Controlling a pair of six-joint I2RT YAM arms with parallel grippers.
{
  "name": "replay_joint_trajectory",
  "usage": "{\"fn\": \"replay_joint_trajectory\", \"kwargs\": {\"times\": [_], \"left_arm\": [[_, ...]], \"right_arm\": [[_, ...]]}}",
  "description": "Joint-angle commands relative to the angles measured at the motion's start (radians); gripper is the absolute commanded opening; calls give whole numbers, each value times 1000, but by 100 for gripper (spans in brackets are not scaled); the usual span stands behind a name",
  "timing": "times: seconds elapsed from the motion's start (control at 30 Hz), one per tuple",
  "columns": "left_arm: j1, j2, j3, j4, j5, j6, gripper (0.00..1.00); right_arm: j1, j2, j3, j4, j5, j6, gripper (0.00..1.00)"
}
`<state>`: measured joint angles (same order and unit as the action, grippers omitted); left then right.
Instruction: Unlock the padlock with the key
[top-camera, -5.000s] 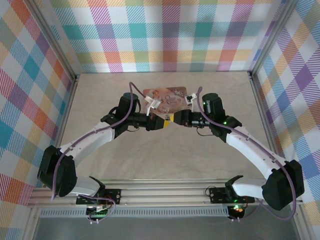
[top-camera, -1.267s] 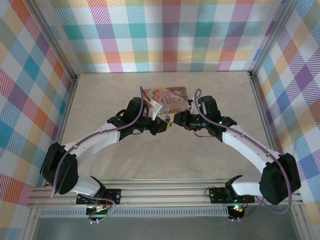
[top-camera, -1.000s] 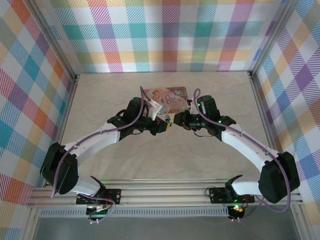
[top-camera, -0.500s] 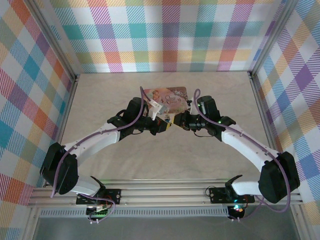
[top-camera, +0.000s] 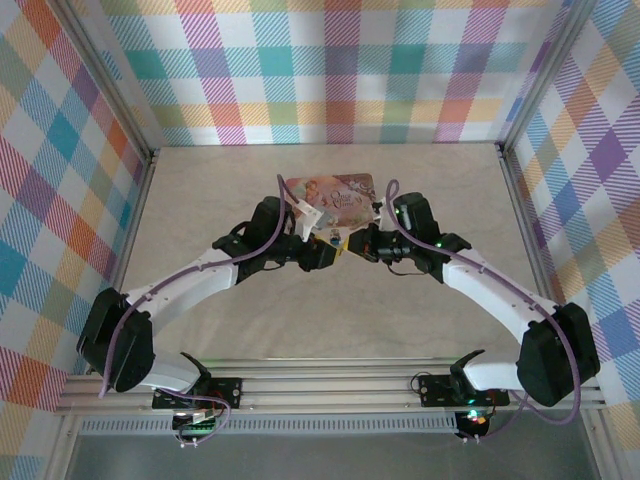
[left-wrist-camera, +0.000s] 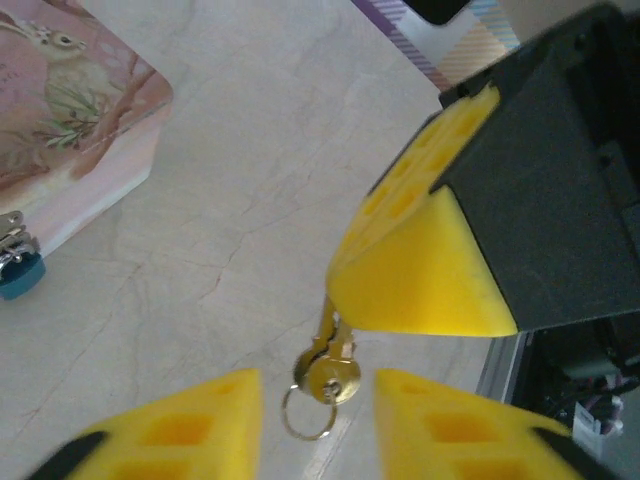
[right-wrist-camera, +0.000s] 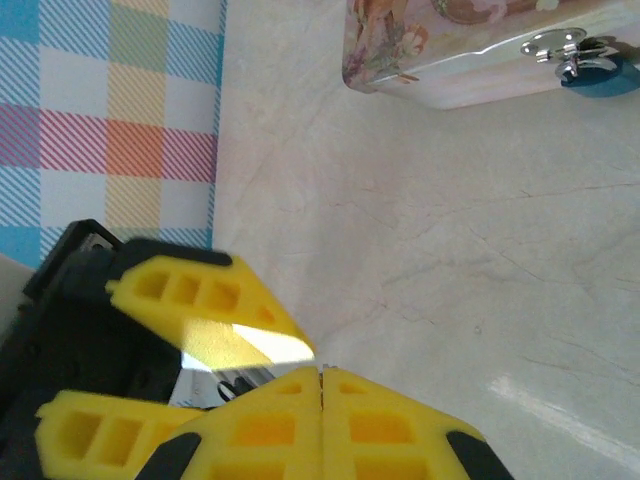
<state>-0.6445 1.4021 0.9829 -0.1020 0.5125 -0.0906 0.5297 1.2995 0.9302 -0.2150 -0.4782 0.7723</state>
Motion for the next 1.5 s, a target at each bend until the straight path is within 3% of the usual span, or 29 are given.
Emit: {"fn": "replay_joint_trajectory", "kwargs": {"times": [0.0, 0.13, 0.3, 0.47, 0.8, 1.47], "left_arm": [[28, -58, -42, 36, -26, -45, 45], [99, -76, -98, 129, 85, -149, 46], [116, -48, -109, 233, 275, -184, 42], [115, -17, -110, 311, 368, -231, 31], [115, 30, -103, 400, 465, -284, 24], [115, 34, -116, 407, 535, -286, 27]], "right_arm": [[-2, 14, 115, -187, 34, -207, 0], [-2, 48, 200, -346, 53, -424, 0], [-1, 56, 217, -345, -79, -618, 0], [-1, 30, 211, -323, -171, -743, 0], [-2, -9, 146, -212, -252, -777, 0], [-16, -20, 124, -169, -279, -784, 0]]}}
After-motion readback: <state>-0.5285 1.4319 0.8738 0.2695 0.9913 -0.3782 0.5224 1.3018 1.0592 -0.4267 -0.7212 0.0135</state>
